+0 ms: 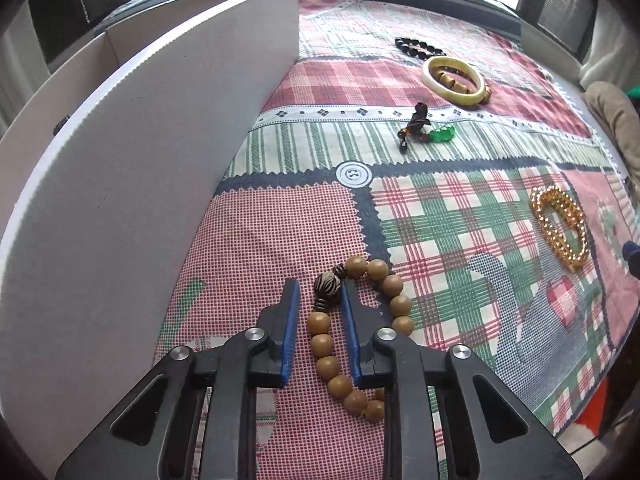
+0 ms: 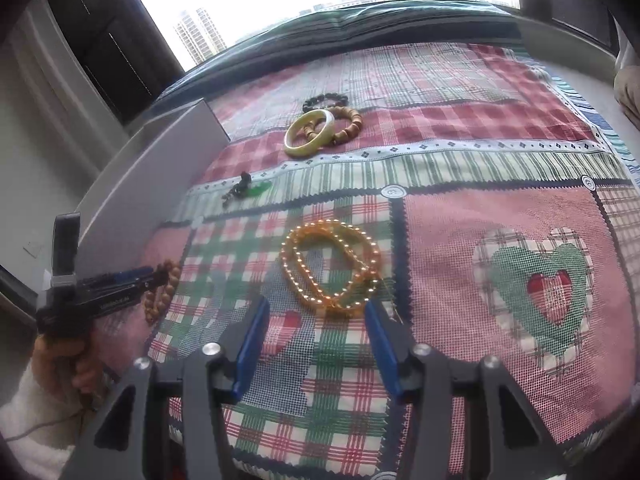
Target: Organize jewelry
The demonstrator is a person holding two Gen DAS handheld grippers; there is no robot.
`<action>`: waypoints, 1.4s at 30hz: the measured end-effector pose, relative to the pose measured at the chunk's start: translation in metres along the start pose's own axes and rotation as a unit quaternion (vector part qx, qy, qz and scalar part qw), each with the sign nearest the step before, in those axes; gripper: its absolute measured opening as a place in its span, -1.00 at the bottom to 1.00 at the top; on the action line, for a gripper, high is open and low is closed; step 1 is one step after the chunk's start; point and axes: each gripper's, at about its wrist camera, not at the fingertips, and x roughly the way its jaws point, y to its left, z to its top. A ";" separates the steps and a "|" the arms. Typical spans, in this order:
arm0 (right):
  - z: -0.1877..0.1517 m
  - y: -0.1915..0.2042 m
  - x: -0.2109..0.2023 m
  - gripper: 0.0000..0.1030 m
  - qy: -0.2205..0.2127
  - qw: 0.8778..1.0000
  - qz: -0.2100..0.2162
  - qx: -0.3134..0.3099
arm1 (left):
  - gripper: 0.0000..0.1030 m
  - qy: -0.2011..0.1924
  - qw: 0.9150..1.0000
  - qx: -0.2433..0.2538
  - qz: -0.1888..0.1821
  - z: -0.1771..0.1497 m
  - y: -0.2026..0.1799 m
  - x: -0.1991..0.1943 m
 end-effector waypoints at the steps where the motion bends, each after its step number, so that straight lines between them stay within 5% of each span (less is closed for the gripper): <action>1: 0.000 -0.002 -0.002 -0.02 -0.001 1.000 -0.002 0.002 | -0.77 0.002 1.000 0.006 -0.002 0.000 -0.002 0.000; 11: 0.003 0.001 -0.005 -0.02 0.012 0.998 -0.043 -0.047 | -0.78 -0.055 0.986 -0.070 -0.141 -0.009 0.019 -0.069; 27: 0.013 0.056 0.054 -0.02 0.066 0.980 -0.014 -0.188 | -0.78 -0.059 0.987 -0.087 -0.122 -0.027 0.025 -0.088; 31: 0.020 0.053 0.083 -0.03 0.084 0.974 -0.043 -0.205 | -0.78 -0.055 0.988 -0.087 -0.117 -0.031 0.027 -0.086; 33: 0.020 0.050 0.092 -0.23 0.089 0.974 -0.049 -0.204 | -0.78 -0.055 0.988 -0.087 -0.115 -0.031 0.027 -0.087; 34: 0.020 0.051 0.092 -0.58 0.083 0.973 -0.050 -0.209 | -0.78 -0.055 0.988 -0.088 -0.115 -0.031 0.028 -0.087; 35: 0.020 0.052 0.091 -0.70 0.087 0.972 -0.043 -0.212 | -0.78 -0.055 0.988 -0.088 -0.115 -0.031 0.028 -0.087; 39: 0.021 0.050 0.077 -0.76 0.083 0.980 -0.016 -0.179 | -0.78 -0.057 0.988 -0.086 -0.117 -0.030 0.027 -0.092; 42: 0.029 0.038 0.051 -0.85 0.060 0.991 0.047 -0.112 | -0.78 -0.061 0.987 -0.085 -0.120 -0.029 0.027 -0.099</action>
